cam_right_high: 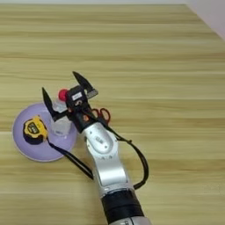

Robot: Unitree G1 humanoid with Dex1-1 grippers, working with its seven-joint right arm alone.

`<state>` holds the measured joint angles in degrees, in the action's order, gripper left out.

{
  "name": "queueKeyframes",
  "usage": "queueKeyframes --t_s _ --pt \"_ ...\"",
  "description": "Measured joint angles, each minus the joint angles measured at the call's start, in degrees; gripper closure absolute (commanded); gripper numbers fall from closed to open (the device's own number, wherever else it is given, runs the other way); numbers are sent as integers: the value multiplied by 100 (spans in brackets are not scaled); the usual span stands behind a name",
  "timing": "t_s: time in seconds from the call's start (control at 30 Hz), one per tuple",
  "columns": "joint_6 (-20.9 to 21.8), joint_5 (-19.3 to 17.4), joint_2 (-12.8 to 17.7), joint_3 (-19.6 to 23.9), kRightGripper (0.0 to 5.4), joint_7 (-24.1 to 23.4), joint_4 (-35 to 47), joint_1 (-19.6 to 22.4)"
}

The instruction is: Move the objects on the table

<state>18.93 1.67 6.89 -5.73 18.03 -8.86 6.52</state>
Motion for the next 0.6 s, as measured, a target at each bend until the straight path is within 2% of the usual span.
queueKeyframes --t_s 0.27,0.6 --pt "73 -156 14 -249 3 405 221 -163" --pt "73 -73 95 -642 3 775 245 -365"
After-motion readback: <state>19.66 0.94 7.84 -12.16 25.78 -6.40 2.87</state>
